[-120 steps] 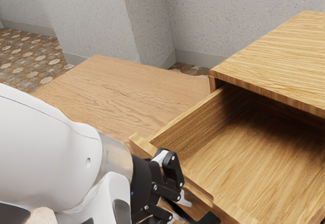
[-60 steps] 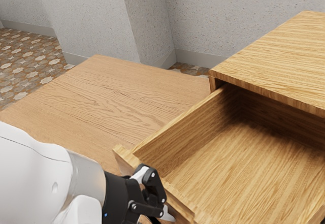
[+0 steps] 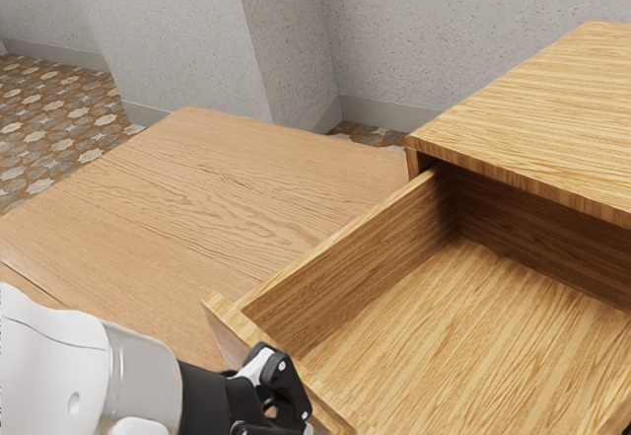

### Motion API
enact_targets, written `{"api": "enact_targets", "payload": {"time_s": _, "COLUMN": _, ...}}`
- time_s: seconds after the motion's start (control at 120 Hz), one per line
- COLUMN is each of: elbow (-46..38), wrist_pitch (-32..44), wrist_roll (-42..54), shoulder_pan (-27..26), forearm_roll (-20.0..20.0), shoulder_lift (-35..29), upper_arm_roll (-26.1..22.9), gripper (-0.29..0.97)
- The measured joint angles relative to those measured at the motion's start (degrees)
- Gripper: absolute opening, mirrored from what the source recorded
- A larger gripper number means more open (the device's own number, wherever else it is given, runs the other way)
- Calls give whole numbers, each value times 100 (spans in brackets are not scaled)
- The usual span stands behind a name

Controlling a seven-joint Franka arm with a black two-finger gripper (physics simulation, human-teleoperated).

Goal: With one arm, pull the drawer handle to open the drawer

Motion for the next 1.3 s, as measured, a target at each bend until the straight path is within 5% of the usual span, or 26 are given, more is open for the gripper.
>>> {"api": "enact_targets", "payload": {"time_s": 0.333, "elbow": 2, "wrist_pitch": -42, "wrist_roll": 54, "shoulder_pan": 6, "forearm_roll": -40, "shoulder_lift": -119, "upper_arm_roll": 16, "gripper": -12}}
{"api": "enact_targets", "payload": {"time_s": 0.875, "elbow": 213, "wrist_pitch": -130, "wrist_roll": 110, "shoulder_pan": 14, "forearm_roll": -39, "shoulder_lift": -166, "upper_arm_roll": 190, "gripper": 13}}
{"api": "enact_targets", "payload": {"time_s": 1.05, "elbow": 2027, "wrist_pitch": -615, "wrist_roll": 32, "shoulder_pan": 551, "forearm_roll": 148, "shoulder_lift": 650, "upper_arm_roll": 82, "gripper": 26}}
{"api": "enact_targets", "payload": {"time_s": 1.175, "elbow": 4348, "wrist_pitch": -2030, "wrist_roll": -697, "shoulder_pan": 1634, "forearm_roll": 529, "shoulder_lift": 1968, "upper_arm_roll": 155, "gripper": 45}}
{"api": "enact_targets", "payload": {"time_s": 1.3, "elbow": 5275, "wrist_pitch": -3118, "wrist_roll": -1638, "shoulder_pan": 2012, "forearm_roll": 537, "shoulder_lift": 2841, "upper_arm_roll": 451, "gripper": 55}}
